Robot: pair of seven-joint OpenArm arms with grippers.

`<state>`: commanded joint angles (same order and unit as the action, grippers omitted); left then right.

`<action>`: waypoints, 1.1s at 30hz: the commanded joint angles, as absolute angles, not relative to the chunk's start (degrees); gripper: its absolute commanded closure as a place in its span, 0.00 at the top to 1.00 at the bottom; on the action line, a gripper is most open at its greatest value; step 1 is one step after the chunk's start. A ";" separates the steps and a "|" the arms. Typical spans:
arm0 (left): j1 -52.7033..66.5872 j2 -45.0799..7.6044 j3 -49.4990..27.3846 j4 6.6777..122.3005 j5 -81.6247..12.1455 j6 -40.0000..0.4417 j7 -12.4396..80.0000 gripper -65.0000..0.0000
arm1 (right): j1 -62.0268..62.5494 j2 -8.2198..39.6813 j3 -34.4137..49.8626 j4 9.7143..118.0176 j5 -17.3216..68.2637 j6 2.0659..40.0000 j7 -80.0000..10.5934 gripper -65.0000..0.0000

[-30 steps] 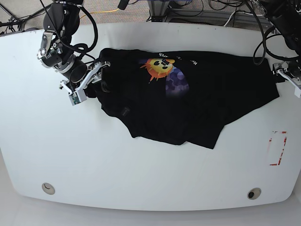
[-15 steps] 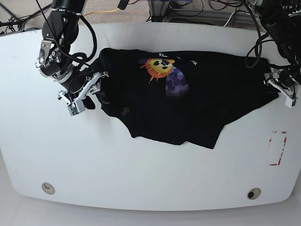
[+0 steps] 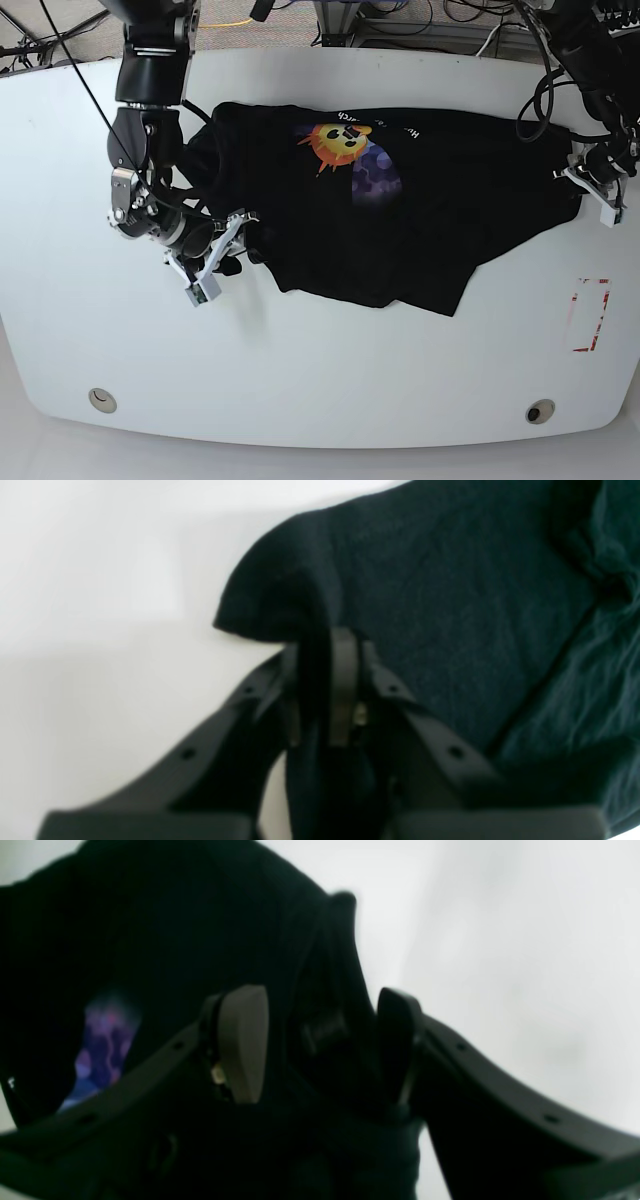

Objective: Fold the T-shirt properly

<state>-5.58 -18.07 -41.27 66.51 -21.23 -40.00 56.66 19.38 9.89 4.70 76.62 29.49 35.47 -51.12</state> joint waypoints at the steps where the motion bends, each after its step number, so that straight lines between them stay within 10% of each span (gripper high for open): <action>1: -5.58 -18.15 -41.27 66.51 -21.23 -40.00 56.57 0.07 | 20.70 9.89 3.82 74.59 29.49 35.47 -50.51 0.52; 33: -3.30 -18.42 -41.27 67.03 -21.23 -40.00 56.48 0.07 | 45.41 5.85 -24.48 22.99 29.41 35.56 -17.54 0.52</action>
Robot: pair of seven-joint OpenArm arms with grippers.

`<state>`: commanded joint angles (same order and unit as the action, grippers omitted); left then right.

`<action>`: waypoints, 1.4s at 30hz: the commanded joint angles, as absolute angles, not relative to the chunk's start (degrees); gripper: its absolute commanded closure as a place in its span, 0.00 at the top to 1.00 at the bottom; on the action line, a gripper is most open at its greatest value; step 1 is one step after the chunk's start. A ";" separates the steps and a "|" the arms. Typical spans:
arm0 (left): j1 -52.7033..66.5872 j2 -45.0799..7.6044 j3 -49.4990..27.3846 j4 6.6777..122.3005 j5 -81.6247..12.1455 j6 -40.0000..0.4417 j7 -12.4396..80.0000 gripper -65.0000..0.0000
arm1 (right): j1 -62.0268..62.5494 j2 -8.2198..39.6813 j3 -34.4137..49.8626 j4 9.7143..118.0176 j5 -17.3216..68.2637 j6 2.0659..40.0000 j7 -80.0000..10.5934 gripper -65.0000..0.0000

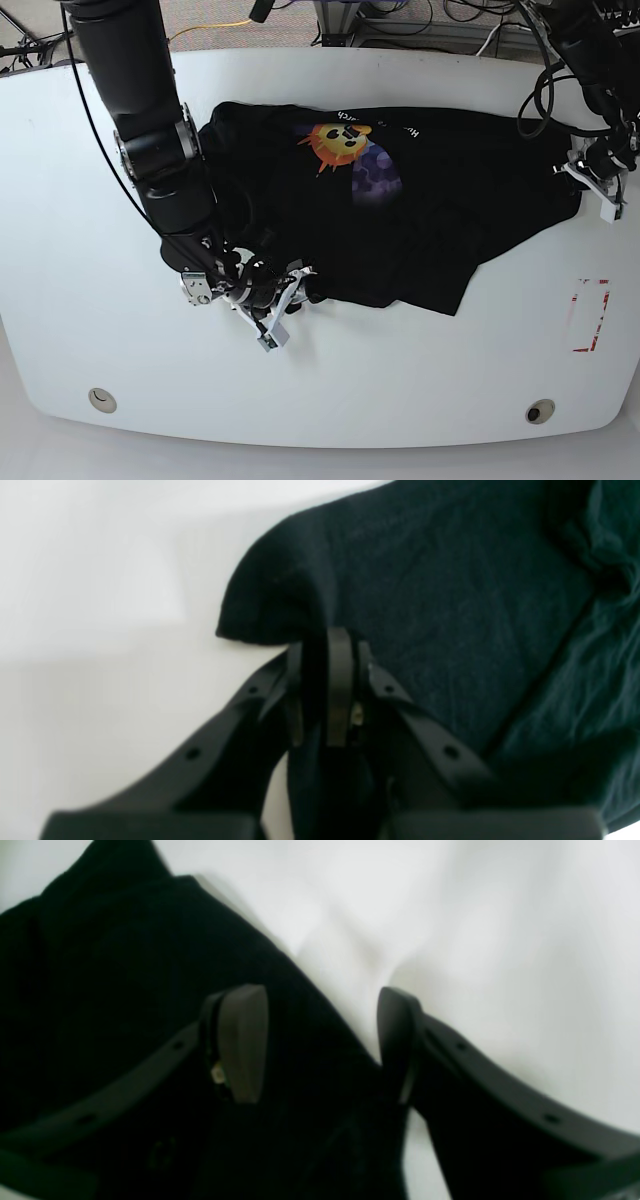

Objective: Fold the T-shirt properly

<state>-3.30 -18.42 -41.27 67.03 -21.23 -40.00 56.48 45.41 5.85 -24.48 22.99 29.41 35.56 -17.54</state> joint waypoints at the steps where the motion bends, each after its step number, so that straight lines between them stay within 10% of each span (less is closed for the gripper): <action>1: -3.30 -18.42 -41.27 67.03 -21.23 -40.00 56.48 0.07 | 45.41 5.49 -24.48 22.90 29.41 35.74 -17.54 0.52; 15: -3.30 -18.51 -41.27 67.03 -21.23 -40.00 56.48 0.07 | 44.26 0.04 -24.22 22.99 21.93 35.47 -19.30 0.51; 22: -3.30 -19.56 -41.27 66.59 -21.23 -40.00 56.48 0.07 | 44.26 0.04 -24.22 22.99 21.41 35.47 -19.38 0.00; 27: -3.30 -19.65 -41.19 66.77 -21.23 -40.00 56.48 0.07 | 44.18 0.31 -24.22 24.66 21.93 35.74 -20.70 0.00; 42: -1.63 -20.26 -38.99 79.87 -21.49 -40.00 59.74 0.06 | 30.02 6.29 -9.01 68.88 21.32 35.30 -45.85 0.00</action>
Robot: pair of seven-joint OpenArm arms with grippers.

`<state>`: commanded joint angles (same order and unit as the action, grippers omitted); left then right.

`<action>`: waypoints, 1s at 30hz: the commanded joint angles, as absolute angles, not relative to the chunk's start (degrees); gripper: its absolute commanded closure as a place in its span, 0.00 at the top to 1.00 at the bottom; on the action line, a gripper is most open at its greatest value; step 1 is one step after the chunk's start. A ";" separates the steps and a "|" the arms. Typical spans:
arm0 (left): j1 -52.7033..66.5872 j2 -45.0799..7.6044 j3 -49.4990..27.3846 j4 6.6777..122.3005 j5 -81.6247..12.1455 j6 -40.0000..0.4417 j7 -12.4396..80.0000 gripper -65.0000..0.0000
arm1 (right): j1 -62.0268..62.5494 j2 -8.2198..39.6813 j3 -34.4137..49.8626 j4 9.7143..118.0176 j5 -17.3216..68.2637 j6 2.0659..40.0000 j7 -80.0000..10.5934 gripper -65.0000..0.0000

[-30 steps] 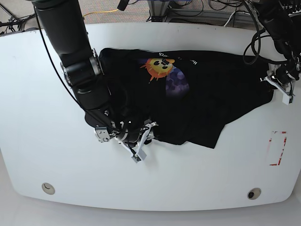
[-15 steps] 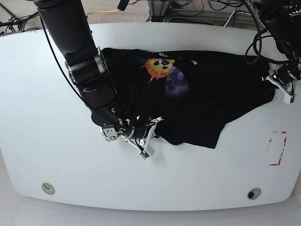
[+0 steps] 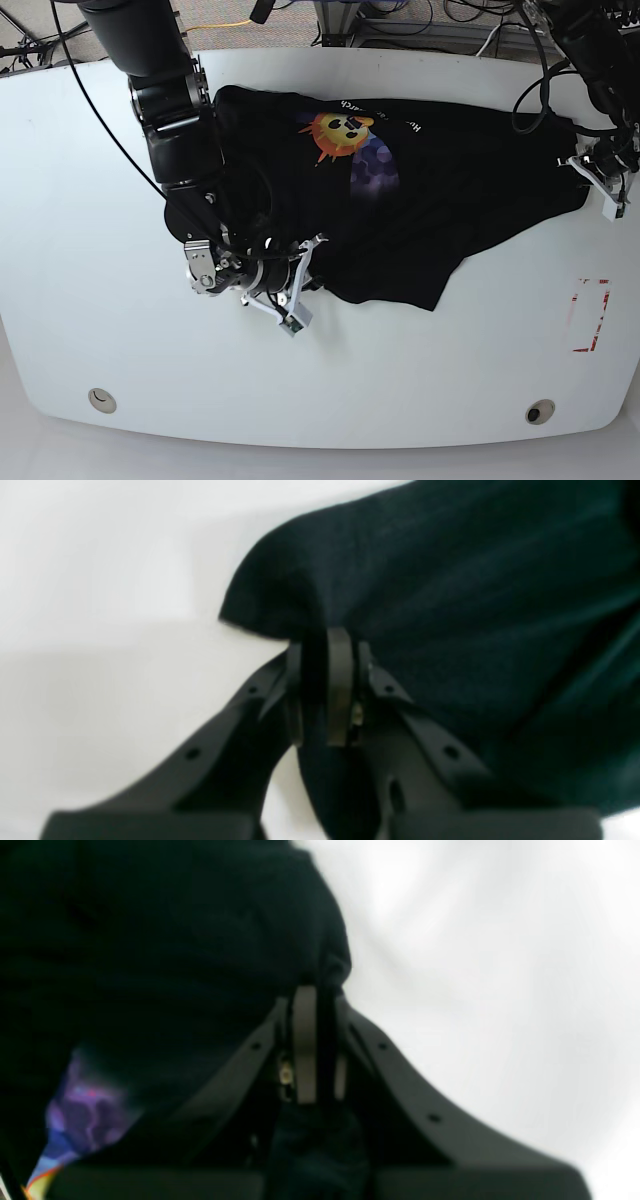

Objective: Fold the T-shirt properly

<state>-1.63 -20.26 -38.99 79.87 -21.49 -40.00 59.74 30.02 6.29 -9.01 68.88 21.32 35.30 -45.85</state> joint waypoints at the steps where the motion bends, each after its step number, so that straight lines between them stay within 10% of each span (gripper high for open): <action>1: -1.63 -20.18 -38.99 82.07 -21.49 -40.00 60.79 0.06 | 29.93 6.99 -8.04 71.16 21.41 35.30 -47.25 0.00; 30: -40.48 -23.52 -33.80 96.04 -21.49 -40.00 80.00 0.07 | 61.14 19.12 -5.41 74.86 21.93 36.18 -54.29 0.00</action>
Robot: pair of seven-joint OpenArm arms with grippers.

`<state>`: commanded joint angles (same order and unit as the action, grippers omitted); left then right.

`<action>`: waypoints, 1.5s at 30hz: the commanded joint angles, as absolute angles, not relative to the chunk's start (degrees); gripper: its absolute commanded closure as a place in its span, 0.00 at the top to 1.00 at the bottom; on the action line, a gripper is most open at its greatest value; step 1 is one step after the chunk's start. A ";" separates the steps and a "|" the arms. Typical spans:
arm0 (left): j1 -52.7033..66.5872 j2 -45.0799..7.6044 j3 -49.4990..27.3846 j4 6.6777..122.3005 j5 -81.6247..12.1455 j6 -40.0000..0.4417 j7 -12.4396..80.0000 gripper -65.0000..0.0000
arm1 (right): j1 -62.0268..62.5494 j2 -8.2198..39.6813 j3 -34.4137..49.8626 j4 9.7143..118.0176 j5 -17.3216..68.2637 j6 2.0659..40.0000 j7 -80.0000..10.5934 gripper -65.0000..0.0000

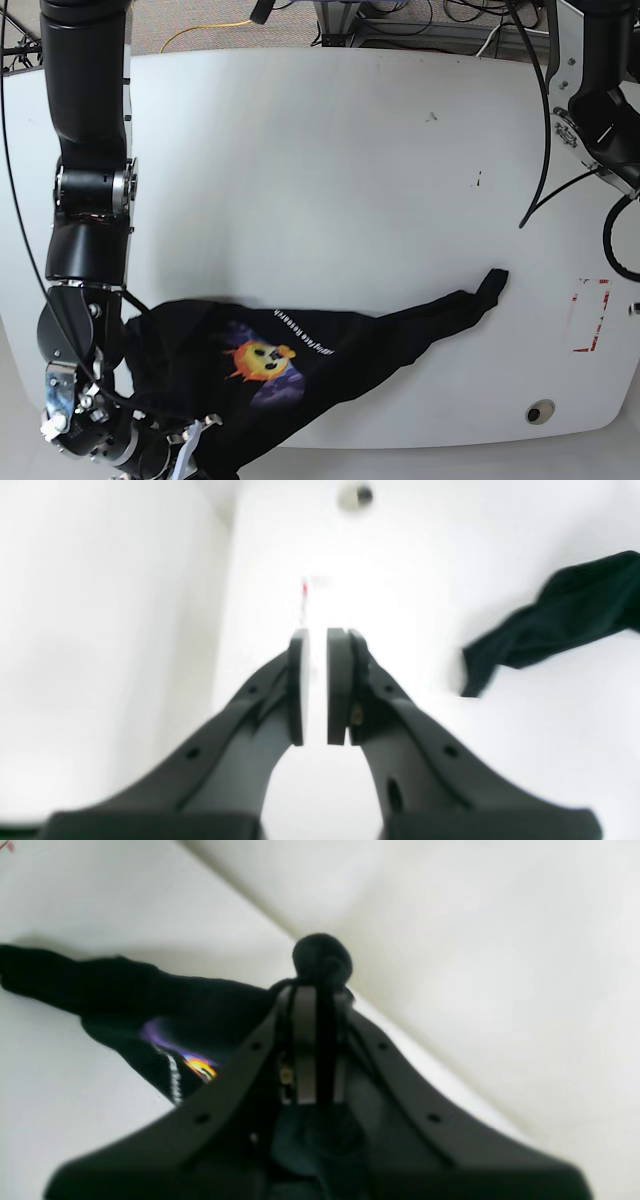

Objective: Fold the T-shirt properly

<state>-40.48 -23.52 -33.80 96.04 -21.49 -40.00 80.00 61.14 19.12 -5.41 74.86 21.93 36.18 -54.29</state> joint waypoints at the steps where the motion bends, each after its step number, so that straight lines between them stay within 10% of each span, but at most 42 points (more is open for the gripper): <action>1: -40.48 -23.69 -32.75 96.04 -21.58 -40.00 80.00 0.07 | 61.32 19.12 -5.49 74.86 21.93 36.62 -54.29 0.00; 6: -36.88 -22.90 -28.88 95.96 -21.67 -40.00 80.00 0.13 | 60.44 19.03 -5.41 74.95 21.76 38.29 -54.37 0.00; 13: -24.22 -14.90 -28.44 96.04 -21.32 -40.00 77.93 0.58 | 56.31 19.12 -5.05 75.12 21.85 38.29 -54.29 0.00; 23: -15.69 -6.90 -14.99 92.18 -17.71 -35.65 61.05 0.61 | 53.41 18.95 -5.05 74.95 21.85 38.29 -53.93 0.00; 45: -25.27 -1.98 -14.64 54.64 -2.86 -29.58 28.53 0.61 | 49.98 18.95 -4.97 75.30 21.93 38.29 -53.14 0.00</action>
<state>-25.27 -1.98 -14.64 54.64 -2.86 -29.58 28.53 49.98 18.95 -4.97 75.30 21.93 38.29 -53.14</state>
